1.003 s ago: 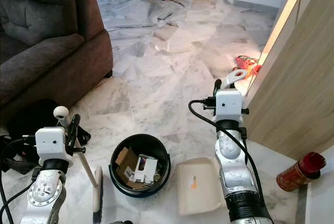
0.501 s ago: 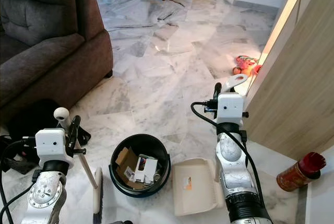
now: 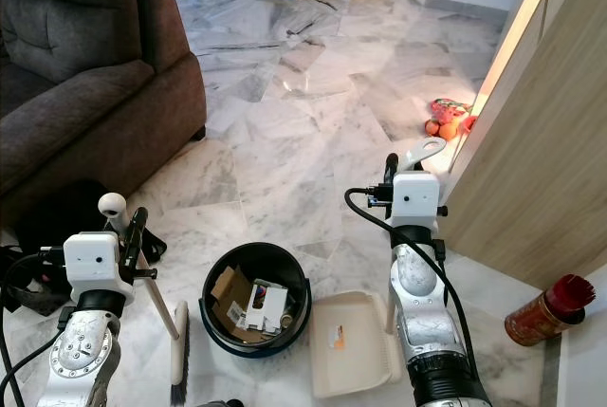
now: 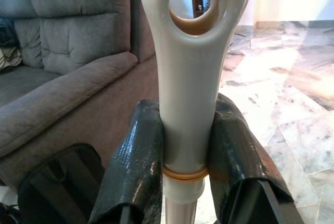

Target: Sweep floor

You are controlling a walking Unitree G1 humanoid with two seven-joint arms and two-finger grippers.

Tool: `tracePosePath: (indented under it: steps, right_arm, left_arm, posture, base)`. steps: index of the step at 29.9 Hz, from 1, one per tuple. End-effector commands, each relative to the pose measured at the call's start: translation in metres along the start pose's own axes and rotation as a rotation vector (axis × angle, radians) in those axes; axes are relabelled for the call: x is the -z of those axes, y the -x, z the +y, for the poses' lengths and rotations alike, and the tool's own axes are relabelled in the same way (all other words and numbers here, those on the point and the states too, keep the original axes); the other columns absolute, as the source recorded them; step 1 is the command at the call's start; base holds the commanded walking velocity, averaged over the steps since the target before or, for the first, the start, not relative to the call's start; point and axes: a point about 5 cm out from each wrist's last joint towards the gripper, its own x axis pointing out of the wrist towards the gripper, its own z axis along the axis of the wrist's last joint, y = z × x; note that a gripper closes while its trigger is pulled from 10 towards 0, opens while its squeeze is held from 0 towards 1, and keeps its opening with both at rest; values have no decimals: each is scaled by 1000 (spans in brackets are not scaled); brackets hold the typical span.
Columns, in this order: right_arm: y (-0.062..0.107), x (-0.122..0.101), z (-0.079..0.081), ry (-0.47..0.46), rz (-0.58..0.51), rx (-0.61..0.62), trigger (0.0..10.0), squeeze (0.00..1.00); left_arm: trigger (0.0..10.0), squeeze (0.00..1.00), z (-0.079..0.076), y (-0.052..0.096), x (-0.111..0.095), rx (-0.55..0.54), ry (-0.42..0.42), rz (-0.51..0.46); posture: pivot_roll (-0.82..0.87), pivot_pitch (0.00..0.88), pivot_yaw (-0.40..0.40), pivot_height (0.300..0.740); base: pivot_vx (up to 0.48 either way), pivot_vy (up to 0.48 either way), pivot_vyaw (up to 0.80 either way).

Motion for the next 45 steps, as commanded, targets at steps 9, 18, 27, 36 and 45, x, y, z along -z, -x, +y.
tracePosePath:
  steps: [9, 18, 27, 36, 45]
  right_arm:
    - [0, -7, 3, -19, -37, -15, 10000, 0]
    - [0, -7, 0, -9, -34, -12, 10000, 0]
    - [0, -7, -2, -3, -33, -7, 10000, 0]
    - [1, -7, -3, -12, -29, -4, 10000, 0]
    - [2, -5, 0, -20, -20, -9, 10000, 0]
  left_arm:
    - [10000, 0, 2, -3, -8, -1, -2, -34]
    - [10000, 0, 0, -4, -8, 0, 3, -33]
    - [10000, 0, -3, -3, -7, 2, 8, -29]
    - [10000, 0, -3, -3, -7, 0, 8, -28]
    - [10000, 0, -3, -3, -7, 2, 11, -29]
  posture:
    - [119, 150, 31, 740]
    - [107, 162, 32, 740]
    - [101, 168, 27, 740]
    - [101, 166, 26, 740]
    - [107, 153, 25, 740]
  base:
    - [-245, 0, 0]
    - [-277, 0, 0]
    - [-280, 0, 0]
    - [-279, 0, 0]
    - [-280, 0, 0]
